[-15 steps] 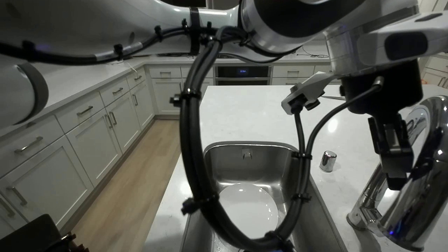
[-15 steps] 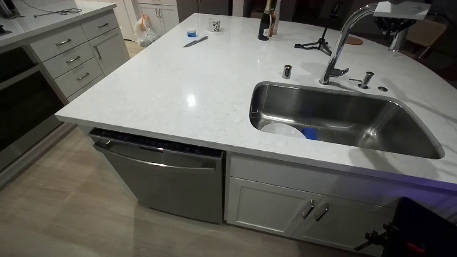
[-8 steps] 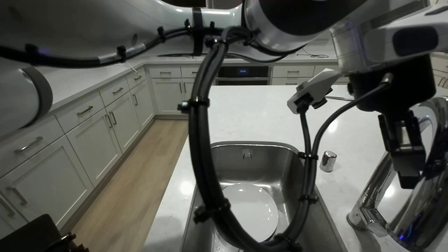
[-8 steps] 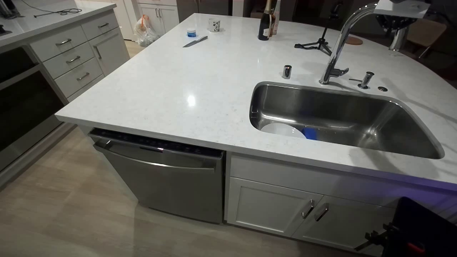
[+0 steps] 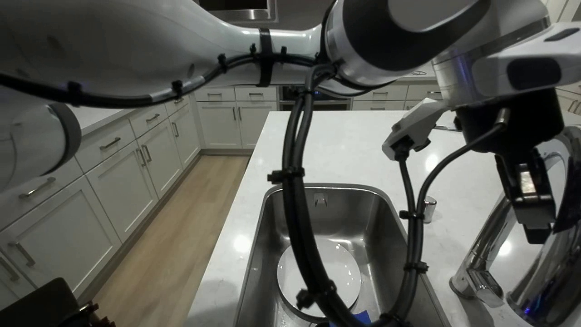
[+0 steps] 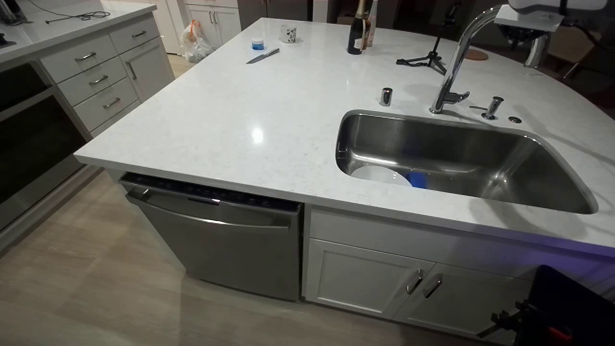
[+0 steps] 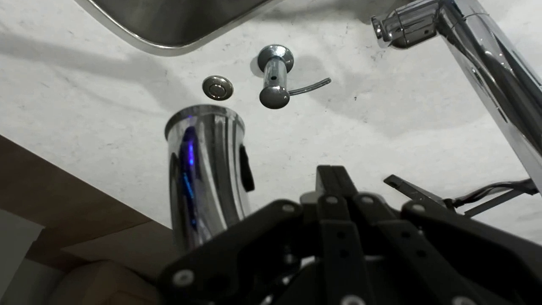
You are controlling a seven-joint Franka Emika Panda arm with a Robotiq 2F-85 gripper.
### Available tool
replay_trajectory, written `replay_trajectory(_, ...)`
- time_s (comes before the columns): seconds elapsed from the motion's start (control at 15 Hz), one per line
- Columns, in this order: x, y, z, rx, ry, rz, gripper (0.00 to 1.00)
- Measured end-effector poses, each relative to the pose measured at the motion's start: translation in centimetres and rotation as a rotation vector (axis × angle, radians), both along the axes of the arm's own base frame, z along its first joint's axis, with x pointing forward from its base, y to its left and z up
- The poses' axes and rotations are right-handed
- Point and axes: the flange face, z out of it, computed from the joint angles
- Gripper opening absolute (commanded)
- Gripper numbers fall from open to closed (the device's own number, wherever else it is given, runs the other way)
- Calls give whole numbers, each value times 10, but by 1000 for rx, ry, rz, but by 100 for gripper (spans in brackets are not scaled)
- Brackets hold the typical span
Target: Turn the tap nozzle to the right
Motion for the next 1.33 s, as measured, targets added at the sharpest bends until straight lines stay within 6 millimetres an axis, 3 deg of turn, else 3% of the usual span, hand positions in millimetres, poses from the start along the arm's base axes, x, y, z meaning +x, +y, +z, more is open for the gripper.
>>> replay_trajectory(0.6, 12, 10, -1, 13, -8, 38, 2)
replay_trajectory(0.8, 31, 29, -5, 38, -1, 122, 2)
replay_trajectory(1.07, 63, 72, -8, 88, 27, 267, 2)
replay_trajectory(1.13, 70, 84, -8, 107, 41, 303, 27)
replay_trajectory(1.2, 75, 97, -7, 128, 56, 337, 29)
replay_trajectory(1.33, 83, 121, -1, 169, 87, 403, 42)
